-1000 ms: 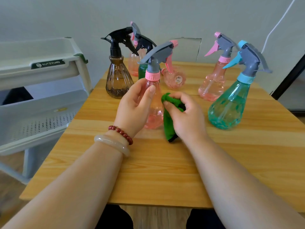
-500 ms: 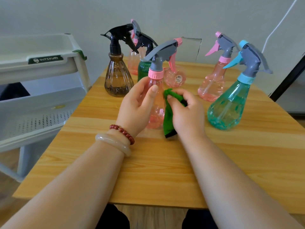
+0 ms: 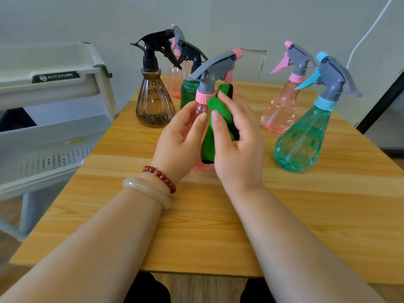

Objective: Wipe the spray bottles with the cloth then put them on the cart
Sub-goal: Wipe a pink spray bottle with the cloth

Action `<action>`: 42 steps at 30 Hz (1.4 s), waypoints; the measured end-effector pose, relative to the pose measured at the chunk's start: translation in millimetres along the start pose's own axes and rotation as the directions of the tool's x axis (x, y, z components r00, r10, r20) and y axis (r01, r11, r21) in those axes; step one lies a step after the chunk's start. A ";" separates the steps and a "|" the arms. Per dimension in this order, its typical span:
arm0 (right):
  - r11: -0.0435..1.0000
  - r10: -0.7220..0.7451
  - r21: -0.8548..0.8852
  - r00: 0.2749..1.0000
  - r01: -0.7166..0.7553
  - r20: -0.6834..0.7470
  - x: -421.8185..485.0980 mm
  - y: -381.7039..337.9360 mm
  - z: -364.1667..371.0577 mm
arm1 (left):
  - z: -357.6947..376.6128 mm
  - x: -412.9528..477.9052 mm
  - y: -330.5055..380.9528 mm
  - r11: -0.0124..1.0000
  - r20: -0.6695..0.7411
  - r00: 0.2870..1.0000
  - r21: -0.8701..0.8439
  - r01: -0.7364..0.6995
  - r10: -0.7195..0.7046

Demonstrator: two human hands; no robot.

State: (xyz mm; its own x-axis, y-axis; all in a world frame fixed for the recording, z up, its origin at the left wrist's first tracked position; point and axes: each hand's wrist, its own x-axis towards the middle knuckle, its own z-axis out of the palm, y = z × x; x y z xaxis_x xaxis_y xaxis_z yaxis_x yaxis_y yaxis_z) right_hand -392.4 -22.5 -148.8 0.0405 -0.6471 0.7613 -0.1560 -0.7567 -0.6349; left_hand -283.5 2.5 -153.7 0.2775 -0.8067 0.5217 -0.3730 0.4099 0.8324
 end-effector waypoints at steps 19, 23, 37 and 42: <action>0.981 0.163 0.084 0.975 -0.177 0.151 -1.4 9.1 -6.8 | 2.0 -0.8 0.6 1.000 0.005 1.000 -0.019 0.016 -0.016; 0.997 0.041 0.063 0.999 -0.040 -0.012 -2.2 2.3 -5.7 | 4.5 -3.1 -1.6 0.996 -0.014 0.997 -0.044 -0.080 0.080; 0.994 -0.013 -0.104 0.999 0.018 0.047 -6.2 12.1 -1.8 | 0.6 5.8 -10.2 0.990 -0.001 0.995 -0.101 -0.097 0.098; 0.988 -0.133 -0.092 0.986 0.124 -0.101 5.9 2.8 -3.3 | 4.8 3.1 -8.7 0.988 0.034 0.992 -0.094 -0.121 0.124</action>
State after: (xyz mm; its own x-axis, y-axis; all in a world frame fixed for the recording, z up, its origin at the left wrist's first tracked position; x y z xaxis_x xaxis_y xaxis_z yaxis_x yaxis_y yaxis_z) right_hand -395.8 -28.2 -145.7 -0.0386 -0.5280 0.8484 -0.2398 -0.8193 -0.5208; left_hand -283.7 -5.6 -160.2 0.1990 -0.7635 0.6144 -0.3186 0.5425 0.7773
